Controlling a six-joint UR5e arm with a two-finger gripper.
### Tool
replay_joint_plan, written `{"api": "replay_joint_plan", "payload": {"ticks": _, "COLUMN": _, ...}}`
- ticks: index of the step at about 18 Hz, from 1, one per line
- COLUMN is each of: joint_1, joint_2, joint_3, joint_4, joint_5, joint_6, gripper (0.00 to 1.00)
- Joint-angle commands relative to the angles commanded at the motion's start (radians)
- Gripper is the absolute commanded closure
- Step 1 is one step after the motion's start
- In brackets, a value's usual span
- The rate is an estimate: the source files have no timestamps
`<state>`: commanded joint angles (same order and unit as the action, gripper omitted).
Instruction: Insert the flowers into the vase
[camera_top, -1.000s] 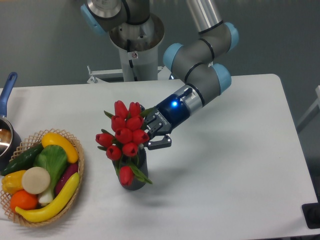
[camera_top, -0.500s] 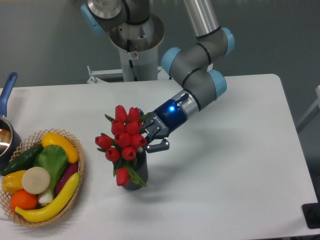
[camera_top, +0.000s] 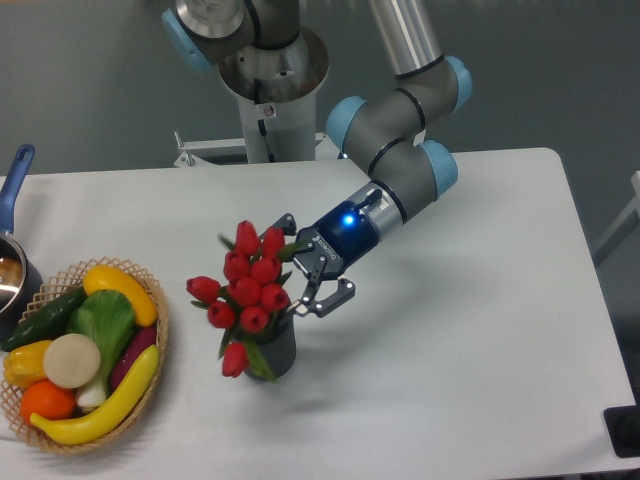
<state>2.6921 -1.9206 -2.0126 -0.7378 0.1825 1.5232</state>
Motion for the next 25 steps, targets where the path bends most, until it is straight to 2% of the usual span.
{"api": "replay_joint_plan", "payload": {"ticks": 3, "joint_1": 0.032, "joint_2": 0.035, "joint_3": -0.011, "joint_4": -0.002, "joint_5": 0.009, "joint_6": -0.011, "gripper": 0.0}}
{"api": "replay_joint_plan", "payload": {"ticks": 6, "joint_1": 0.103, "joint_2": 0.113, "joint_3": -0.034, "joint_4": -0.003, "joint_5": 0.046, "joint_6": -0.009, "gripper": 0.0}}
{"api": "replay_joint_plan", "payload": {"ticks": 7, "joint_1": 0.124, "joint_2": 0.147, "joint_3": -0.028, "joint_4": -0.002, "joint_5": 0.095, "joint_6": -0.008, "gripper": 0.0}}
{"api": "replay_joint_plan", "payload": {"ticks": 9, "joint_1": 0.166, "joint_2": 0.222, "joint_3": 0.02, "joint_4": -0.006, "joint_5": 0.261, "joint_6": -0.012, "gripper": 0.0}}
{"api": "replay_joint_plan", "payload": {"ticks": 11, "joint_1": 0.166, "joint_2": 0.271, "joint_3": 0.057, "joint_4": -0.006, "joint_5": 0.423, "joint_6": -0.014, "gripper": 0.0}}
{"api": "replay_joint_plan", "payload": {"ticks": 14, "joint_1": 0.176, "joint_2": 0.333, "joint_3": 0.093, "joint_4": -0.015, "joint_5": 0.569, "joint_6": -0.017, "gripper": 0.0}}
{"api": "replay_joint_plan", "payload": {"ticks": 15, "joint_1": 0.186, "joint_2": 0.345, "joint_3": 0.106, "joint_4": -0.017, "joint_5": 0.593, "joint_6": -0.024, "gripper": 0.0}}
{"api": "replay_joint_plan", "payload": {"ticks": 16, "joint_1": 0.205, "joint_2": 0.354, "joint_3": 0.144, "joint_4": -0.034, "joint_5": 0.603, "joint_6": -0.07, "gripper": 0.0}}
{"api": "replay_joint_plan", "payload": {"ticks": 17, "joint_1": 0.216, "joint_2": 0.356, "joint_3": 0.173, "joint_4": -0.061, "joint_5": 0.61, "joint_6": -0.093, "gripper": 0.0}}
{"api": "replay_joint_plan", "payload": {"ticks": 19, "joint_1": 0.222, "joint_2": 0.37, "joint_3": 0.257, "joint_4": -0.199, "joint_5": 0.731, "joint_6": -0.092, "gripper": 0.0}}
{"api": "replay_joint_plan", "payload": {"ticks": 20, "joint_1": 0.222, "joint_2": 0.374, "joint_3": 0.277, "joint_4": -0.24, "joint_5": 0.789, "joint_6": -0.08, "gripper": 0.0}}
{"api": "replay_joint_plan", "payload": {"ticks": 22, "joint_1": 0.222, "joint_2": 0.406, "joint_3": 0.293, "joint_4": -0.334, "joint_5": 0.941, "joint_6": 0.025, "gripper": 0.0}}
{"api": "replay_joint_plan", "payload": {"ticks": 25, "joint_1": 0.229, "joint_2": 0.426, "joint_3": 0.314, "joint_4": -0.454, "joint_5": 1.032, "joint_6": 0.156, "gripper": 0.0}}
